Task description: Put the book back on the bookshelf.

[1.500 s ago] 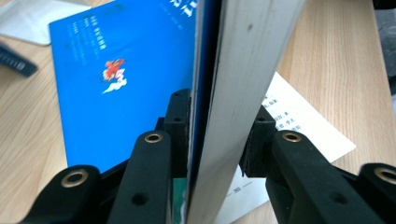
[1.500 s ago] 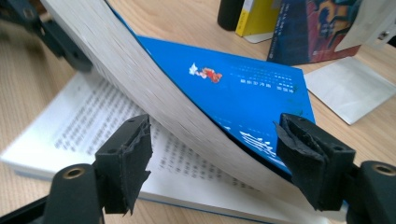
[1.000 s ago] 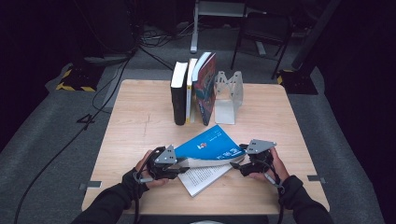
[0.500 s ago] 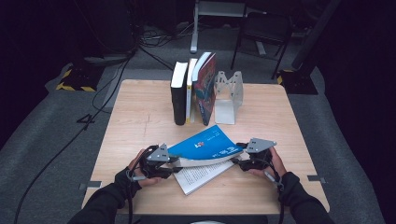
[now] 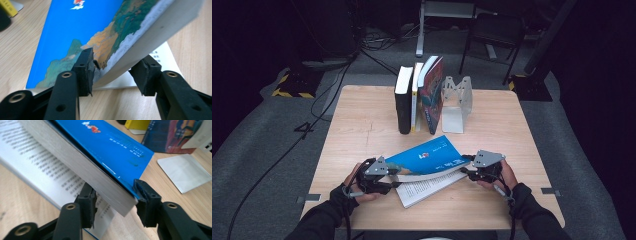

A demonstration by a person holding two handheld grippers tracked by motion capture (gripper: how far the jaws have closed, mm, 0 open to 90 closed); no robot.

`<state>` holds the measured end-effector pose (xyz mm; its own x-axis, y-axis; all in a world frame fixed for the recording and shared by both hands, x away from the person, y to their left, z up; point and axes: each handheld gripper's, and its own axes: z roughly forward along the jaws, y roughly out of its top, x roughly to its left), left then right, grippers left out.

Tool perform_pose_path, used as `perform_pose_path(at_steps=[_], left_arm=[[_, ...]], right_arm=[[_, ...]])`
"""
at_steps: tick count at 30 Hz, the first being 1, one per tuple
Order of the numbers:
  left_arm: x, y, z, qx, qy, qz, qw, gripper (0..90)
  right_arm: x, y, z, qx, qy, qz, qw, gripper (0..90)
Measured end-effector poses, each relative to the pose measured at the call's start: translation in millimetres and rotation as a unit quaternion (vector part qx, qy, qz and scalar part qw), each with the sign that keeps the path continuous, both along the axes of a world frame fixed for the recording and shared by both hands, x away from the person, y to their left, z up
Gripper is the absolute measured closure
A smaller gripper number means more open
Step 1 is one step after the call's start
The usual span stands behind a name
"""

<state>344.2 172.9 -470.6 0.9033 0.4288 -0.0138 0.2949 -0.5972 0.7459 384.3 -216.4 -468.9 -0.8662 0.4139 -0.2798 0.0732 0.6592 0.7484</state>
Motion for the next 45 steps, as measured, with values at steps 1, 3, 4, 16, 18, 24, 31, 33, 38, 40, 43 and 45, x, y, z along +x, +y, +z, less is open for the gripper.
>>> perform_pose_path(at_steps=[1,3,4,16,18,24,31,33,38,40,43,45], left_arm=[[0.8,2.5,0.2,0.002,-0.002,0.005,1.0000,53.4],[5.1,9.5,0.9,0.004,-0.004,0.011,0.9999,53.2],[7.1,12.4,1.5,0.003,-0.004,0.016,0.9999,53.2],[38.2,31.0,0.5,0.006,-0.008,0.083,0.9965,48.7],[36.5,29.0,1.5,0.016,-0.017,0.086,0.9960,48.4],[15.5,16.0,16.1,0.032,-0.065,0.063,0.9954,36.9],[3.0,-6.3,18.7,0.051,-0.082,0.032,0.9948,40.6],[5.9,-12.9,16.0,0.062,-0.075,0.016,0.9951,46.5],[16.2,-8.0,9.1,0.061,-0.057,0.005,0.9965,59.7],[20.1,-3.0,9.1,0.047,-0.050,0.008,0.9976,61.4],[24.7,2.2,7.7,0.026,-0.036,0.002,0.9990,62.3],[26.8,4.6,7.2,0.019,-0.030,-0.002,0.9994,62.3]], right_arm=[[-2.6,0.2,1.9,-0.013,-0.001,0.010,0.9999,58.7],[-8.9,-0.7,5.3,-0.030,0.001,0.036,0.9989,62.7],[-12.3,-1.3,6.3,-0.031,0.002,0.048,0.9984,64.0],[-34.5,14.2,12.5,-0.037,-0.024,0.091,0.9949,71.3],[-35.9,16.9,12.6,-0.041,-0.027,0.093,0.9944,71.5],[-37.3,17.9,16.6,-0.027,-0.032,0.076,0.9962,71.6],[-35.6,18.0,21.8,-0.010,-0.033,0.066,0.9972,70.4],[-34.2,18.6,23.9,-0.006,-0.034,0.064,0.9974,69.6],[-21.5,19.9,28.8,0.050,-0.017,0.049,0.9974,65.7],[-13.7,19.8,30.2,0.072,0.001,0.055,0.9959,62.3],[-0.1,20.7,26.6,0.084,0.019,0.066,0.9941,48.2],[8.9,22.2,19.8,0.078,0.037,0.069,0.9939,41.6]])
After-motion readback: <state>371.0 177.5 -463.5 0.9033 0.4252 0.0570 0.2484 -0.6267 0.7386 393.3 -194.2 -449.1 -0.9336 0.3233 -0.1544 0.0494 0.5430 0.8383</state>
